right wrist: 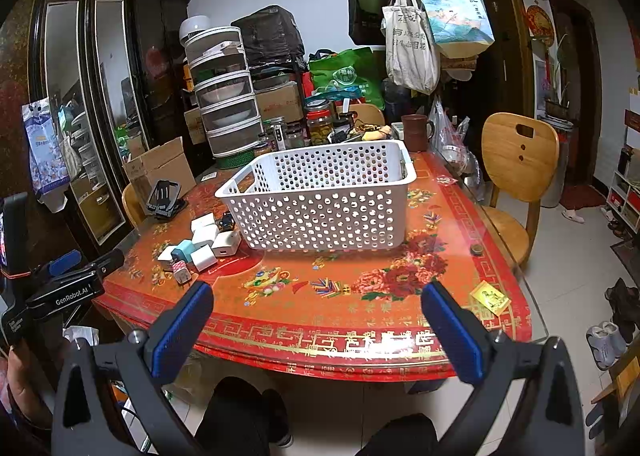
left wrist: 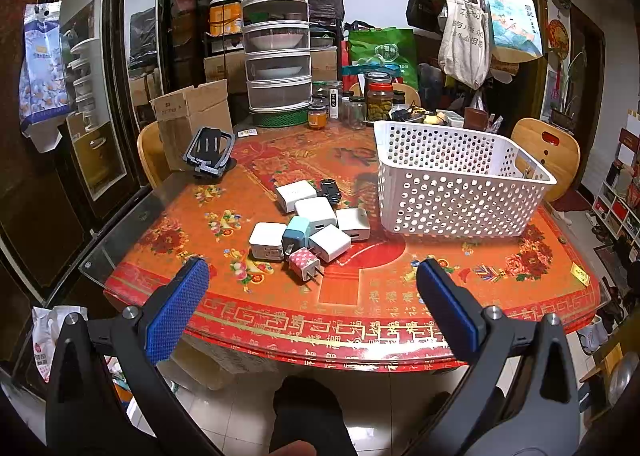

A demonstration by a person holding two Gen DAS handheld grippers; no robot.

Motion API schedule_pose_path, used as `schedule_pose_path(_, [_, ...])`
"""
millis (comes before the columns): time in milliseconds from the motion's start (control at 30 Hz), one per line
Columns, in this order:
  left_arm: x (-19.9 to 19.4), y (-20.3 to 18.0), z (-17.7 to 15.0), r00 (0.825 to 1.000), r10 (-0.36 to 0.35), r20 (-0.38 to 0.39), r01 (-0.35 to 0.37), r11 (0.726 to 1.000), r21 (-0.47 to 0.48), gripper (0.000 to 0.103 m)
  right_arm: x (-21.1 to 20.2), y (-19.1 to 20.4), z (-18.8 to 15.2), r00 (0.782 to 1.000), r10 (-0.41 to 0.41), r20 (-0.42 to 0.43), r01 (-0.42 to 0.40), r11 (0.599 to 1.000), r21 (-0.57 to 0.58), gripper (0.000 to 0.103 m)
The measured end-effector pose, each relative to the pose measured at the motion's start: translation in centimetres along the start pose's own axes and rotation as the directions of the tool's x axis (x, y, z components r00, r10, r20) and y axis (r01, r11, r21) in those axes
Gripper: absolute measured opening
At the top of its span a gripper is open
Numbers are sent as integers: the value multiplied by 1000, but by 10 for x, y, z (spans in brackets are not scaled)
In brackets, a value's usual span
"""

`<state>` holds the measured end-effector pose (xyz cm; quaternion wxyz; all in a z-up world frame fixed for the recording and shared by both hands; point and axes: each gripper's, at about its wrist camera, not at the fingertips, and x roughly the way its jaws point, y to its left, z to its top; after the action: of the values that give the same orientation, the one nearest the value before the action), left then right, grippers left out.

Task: Organize rigid objects

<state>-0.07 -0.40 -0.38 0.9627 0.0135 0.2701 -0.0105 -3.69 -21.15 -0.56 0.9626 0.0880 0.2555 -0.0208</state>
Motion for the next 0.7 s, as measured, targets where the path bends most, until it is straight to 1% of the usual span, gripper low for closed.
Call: schedule_pose_path(700, [-1, -1, -1, 1000, 1, -3, -1, 1000, -3, 102, 0, 2, -1, 1000, 2, -1, -2, 1000, -5, 103])
